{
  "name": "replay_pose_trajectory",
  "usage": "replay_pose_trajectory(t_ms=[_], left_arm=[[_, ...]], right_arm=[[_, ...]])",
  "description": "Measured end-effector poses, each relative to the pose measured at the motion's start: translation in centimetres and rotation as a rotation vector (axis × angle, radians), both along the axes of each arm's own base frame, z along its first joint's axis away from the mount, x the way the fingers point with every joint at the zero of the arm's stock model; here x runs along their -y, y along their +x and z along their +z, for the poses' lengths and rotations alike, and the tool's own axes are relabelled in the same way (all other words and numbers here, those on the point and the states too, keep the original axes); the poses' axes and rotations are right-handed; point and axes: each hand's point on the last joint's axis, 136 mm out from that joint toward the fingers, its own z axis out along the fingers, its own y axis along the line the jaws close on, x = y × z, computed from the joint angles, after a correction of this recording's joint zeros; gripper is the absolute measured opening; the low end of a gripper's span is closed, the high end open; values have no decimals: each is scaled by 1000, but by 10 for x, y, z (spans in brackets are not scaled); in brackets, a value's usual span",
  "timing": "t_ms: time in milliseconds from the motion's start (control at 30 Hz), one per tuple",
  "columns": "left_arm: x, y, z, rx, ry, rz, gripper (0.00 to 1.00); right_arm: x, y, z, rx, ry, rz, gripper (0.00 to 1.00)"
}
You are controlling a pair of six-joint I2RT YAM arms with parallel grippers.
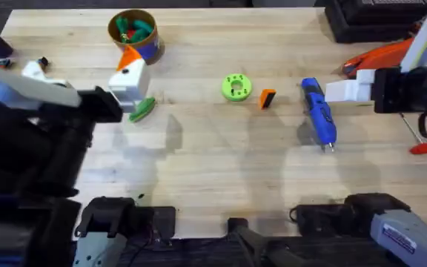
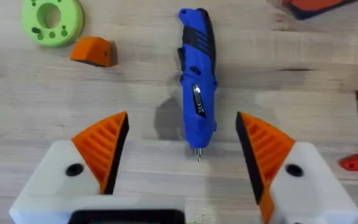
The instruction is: Pick up the gripper from the table and insert it into the empty holder that is missing its gripper. Then pick up a screw, insert it into the mounting hole, and use the screwdriver to tighten it. Finally, clean up the table by picking up the vegetable and placing it into the bucket.
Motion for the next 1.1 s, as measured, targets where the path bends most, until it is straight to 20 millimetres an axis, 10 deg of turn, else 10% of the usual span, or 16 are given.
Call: replay_pose_trajectory(t_ms=[1100], left_arm=[[65,-23,-25,366,15,-391,985]], right_arm=[[0,0,0,0,0,0,991]])
